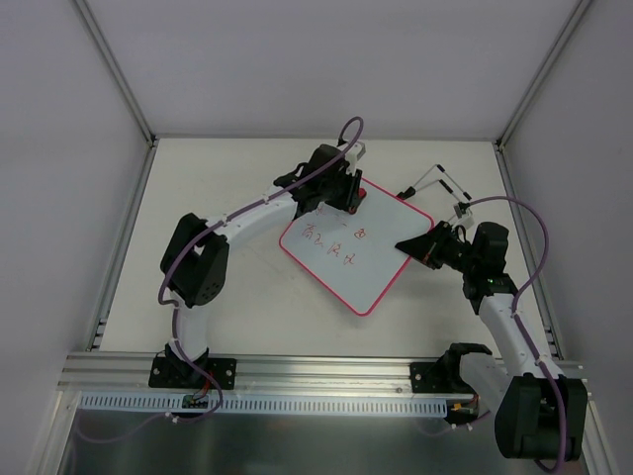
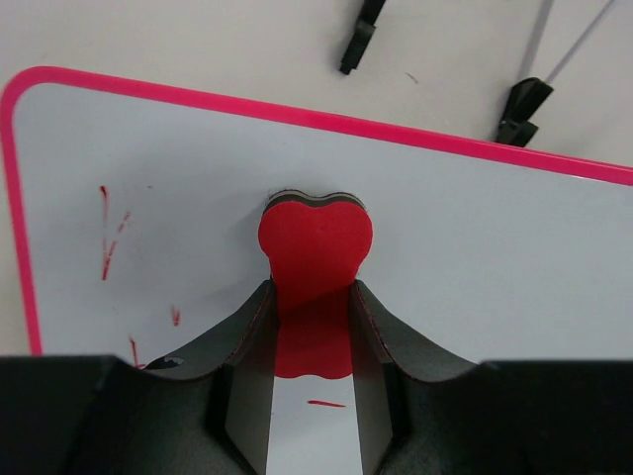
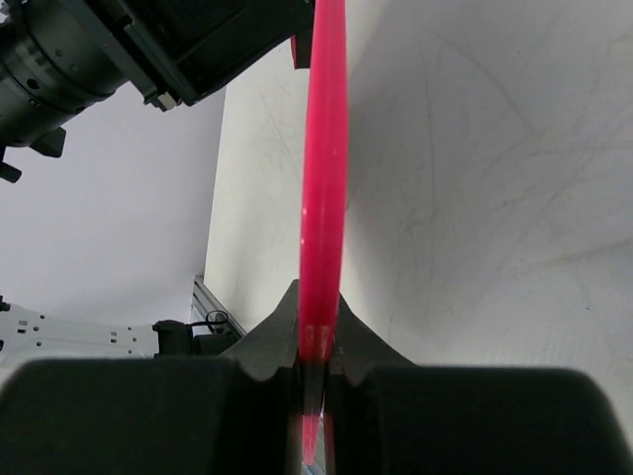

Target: Erase the whiteboard

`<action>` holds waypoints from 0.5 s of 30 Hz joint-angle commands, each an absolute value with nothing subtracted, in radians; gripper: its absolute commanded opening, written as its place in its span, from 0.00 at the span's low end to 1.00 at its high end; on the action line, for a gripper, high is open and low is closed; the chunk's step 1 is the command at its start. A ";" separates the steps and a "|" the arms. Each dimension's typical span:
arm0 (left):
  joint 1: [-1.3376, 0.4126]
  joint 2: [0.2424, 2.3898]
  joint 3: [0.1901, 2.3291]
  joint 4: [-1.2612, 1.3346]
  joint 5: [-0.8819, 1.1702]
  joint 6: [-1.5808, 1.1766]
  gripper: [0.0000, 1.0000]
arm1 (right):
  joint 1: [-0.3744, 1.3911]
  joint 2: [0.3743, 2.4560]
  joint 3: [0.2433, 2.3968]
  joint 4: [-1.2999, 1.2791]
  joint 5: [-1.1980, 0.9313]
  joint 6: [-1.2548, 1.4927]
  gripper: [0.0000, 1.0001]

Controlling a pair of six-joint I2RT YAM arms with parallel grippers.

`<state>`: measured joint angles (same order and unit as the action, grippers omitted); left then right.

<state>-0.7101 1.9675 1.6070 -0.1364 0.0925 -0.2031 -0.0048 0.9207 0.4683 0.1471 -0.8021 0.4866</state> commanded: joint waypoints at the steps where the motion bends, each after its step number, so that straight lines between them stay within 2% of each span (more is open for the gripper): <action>1: -0.769 1.979 1.572 -0.169 0.227 -0.270 0.00 | 0.028 0.873 0.506 0.313 -0.956 0.330 0.00; 6: -0.743 1.973 1.577 -0.158 0.215 -0.279 0.00 | 0.026 0.870 0.505 0.313 -0.957 0.331 0.00; 15: -0.578 2.016 1.588 -0.155 0.224 -0.239 0.00 | 0.028 0.865 0.511 0.313 -0.962 0.330 0.00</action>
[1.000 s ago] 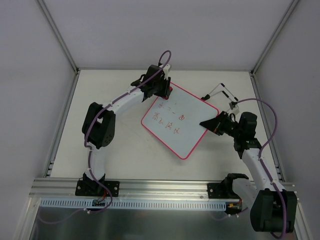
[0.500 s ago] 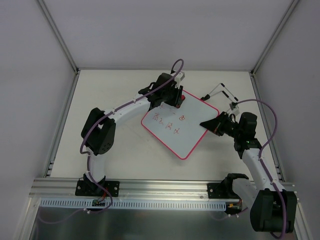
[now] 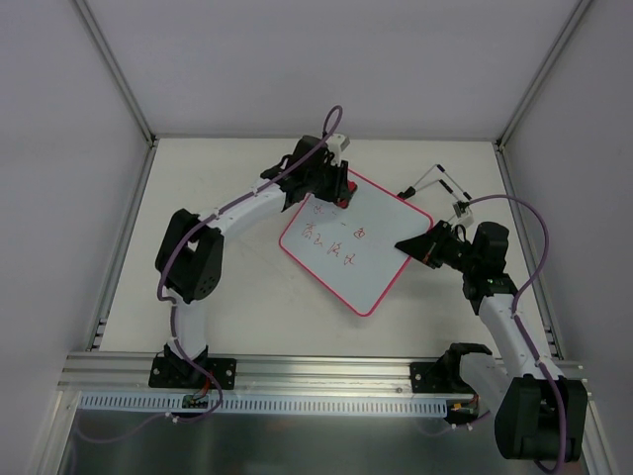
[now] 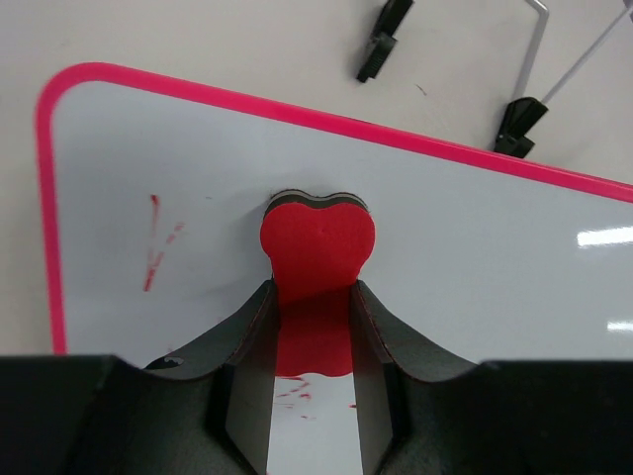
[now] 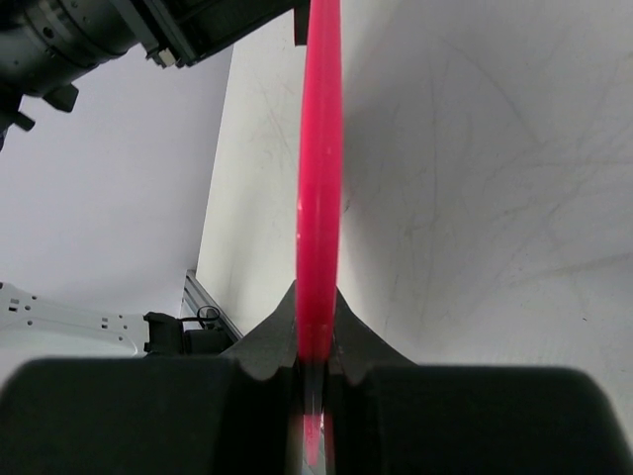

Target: Erase the whiteboard

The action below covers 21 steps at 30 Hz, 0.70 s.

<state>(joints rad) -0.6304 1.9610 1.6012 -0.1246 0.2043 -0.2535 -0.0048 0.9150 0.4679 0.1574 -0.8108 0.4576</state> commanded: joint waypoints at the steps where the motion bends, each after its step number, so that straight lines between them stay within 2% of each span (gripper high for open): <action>1: -0.569 2.028 1.592 -0.155 0.227 -0.230 0.00 | 0.026 0.867 0.511 0.311 -0.962 0.330 0.01; 10: -0.479 2.083 1.628 -0.156 0.225 -0.224 0.00 | 0.028 0.861 0.517 0.311 -0.968 0.328 0.00; 21: -0.477 2.095 1.709 -0.158 0.256 -0.187 0.00 | 0.028 0.865 0.520 0.313 -0.994 0.311 0.00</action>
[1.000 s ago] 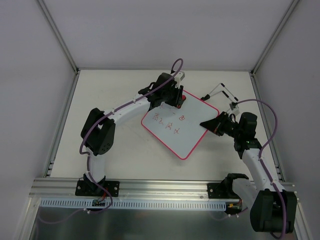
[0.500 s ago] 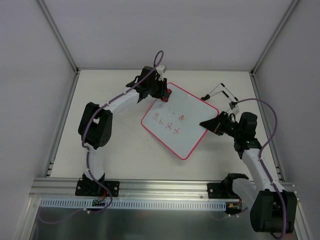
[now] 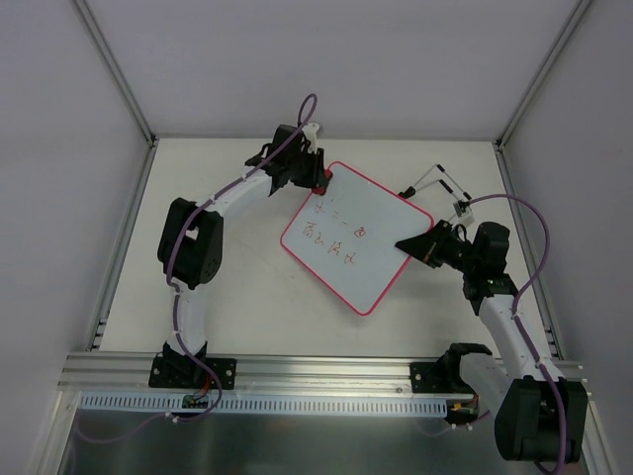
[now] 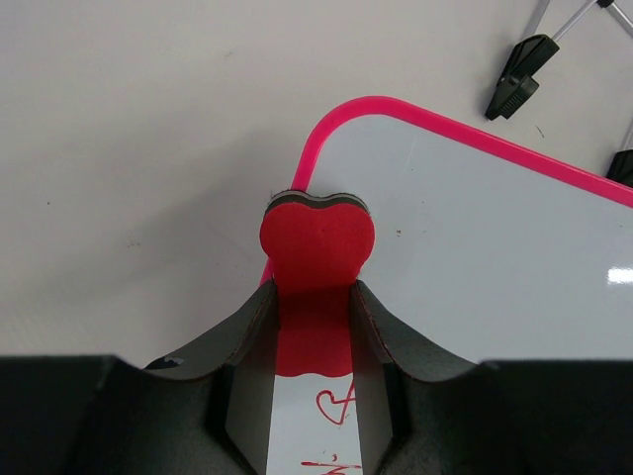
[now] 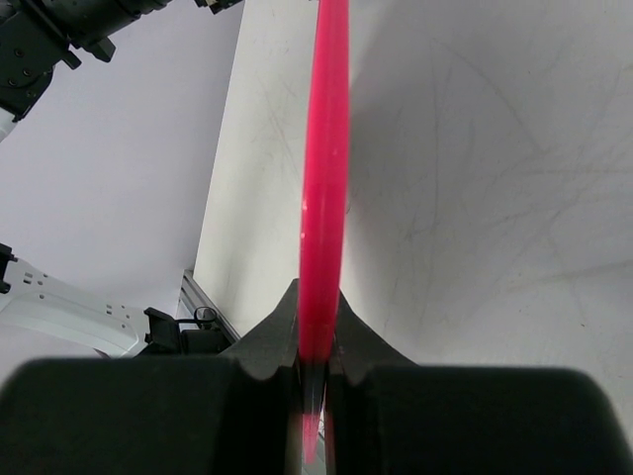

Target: Erase the whiteboard

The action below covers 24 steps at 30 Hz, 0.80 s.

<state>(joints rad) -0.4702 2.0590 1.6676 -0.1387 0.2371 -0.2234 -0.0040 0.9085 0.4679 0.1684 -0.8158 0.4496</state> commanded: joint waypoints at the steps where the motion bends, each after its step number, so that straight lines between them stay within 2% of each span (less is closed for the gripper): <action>1: -0.483 2.097 1.716 -0.156 0.255 -0.173 0.00 | 0.028 0.867 0.522 0.313 -0.997 0.310 0.00; 10: -0.551 2.123 1.775 -0.169 0.253 -0.123 0.00 | 0.035 0.876 0.535 0.310 -1.005 0.307 0.00; 24: -0.781 2.034 1.641 -0.178 0.287 -0.164 0.00 | 0.044 0.896 0.551 0.313 -0.992 0.291 0.00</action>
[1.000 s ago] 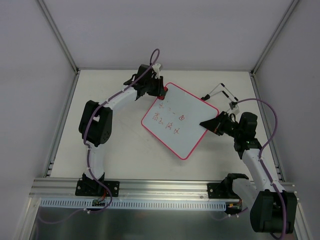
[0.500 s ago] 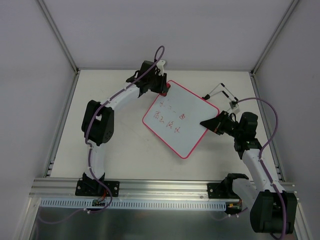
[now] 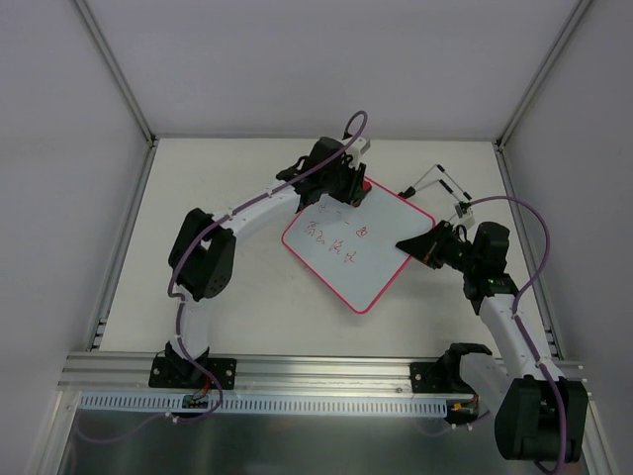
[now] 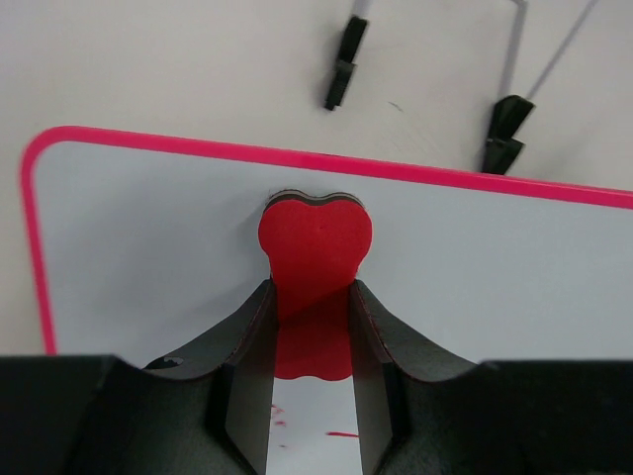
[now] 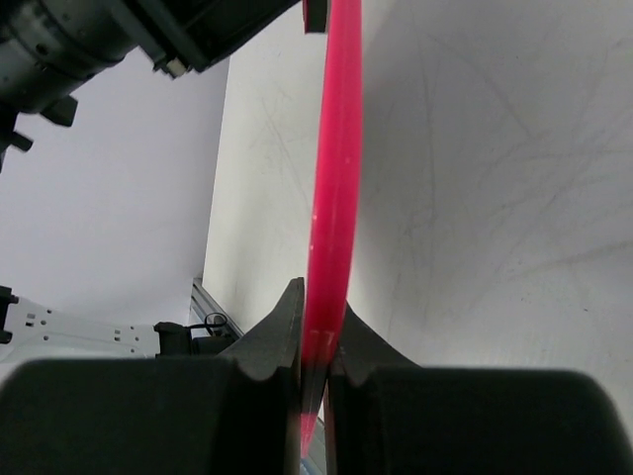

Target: Erase the whiteboard

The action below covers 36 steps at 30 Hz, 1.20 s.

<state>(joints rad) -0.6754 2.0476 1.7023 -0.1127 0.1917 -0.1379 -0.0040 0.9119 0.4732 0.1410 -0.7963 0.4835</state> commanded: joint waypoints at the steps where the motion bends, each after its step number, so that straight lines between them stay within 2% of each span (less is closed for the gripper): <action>1: -0.784 2.023 1.632 -0.179 0.287 -0.172 0.00 | 0.043 0.894 0.551 0.311 -0.992 0.291 0.00; 11: -0.697 1.919 1.511 -0.179 0.215 -0.187 0.00 | 0.046 0.896 0.546 0.311 -0.994 0.284 0.00; 25: -0.485 1.977 1.477 -0.176 0.164 -0.193 0.00 | 0.046 0.887 0.540 0.313 -0.977 0.288 0.00; 31: -0.491 1.979 1.451 -0.163 0.187 -0.238 0.00 | 0.046 0.881 0.537 0.314 -0.963 0.290 0.00; 36: -0.586 1.936 1.408 -0.141 0.190 -0.247 0.00 | 0.046 0.882 0.534 0.316 -0.959 0.287 0.00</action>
<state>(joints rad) -0.4934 1.9396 1.4601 -0.0792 0.1661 -0.2253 0.0120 0.9165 0.4732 0.1593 -0.8413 0.4301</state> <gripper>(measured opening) 0.304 0.081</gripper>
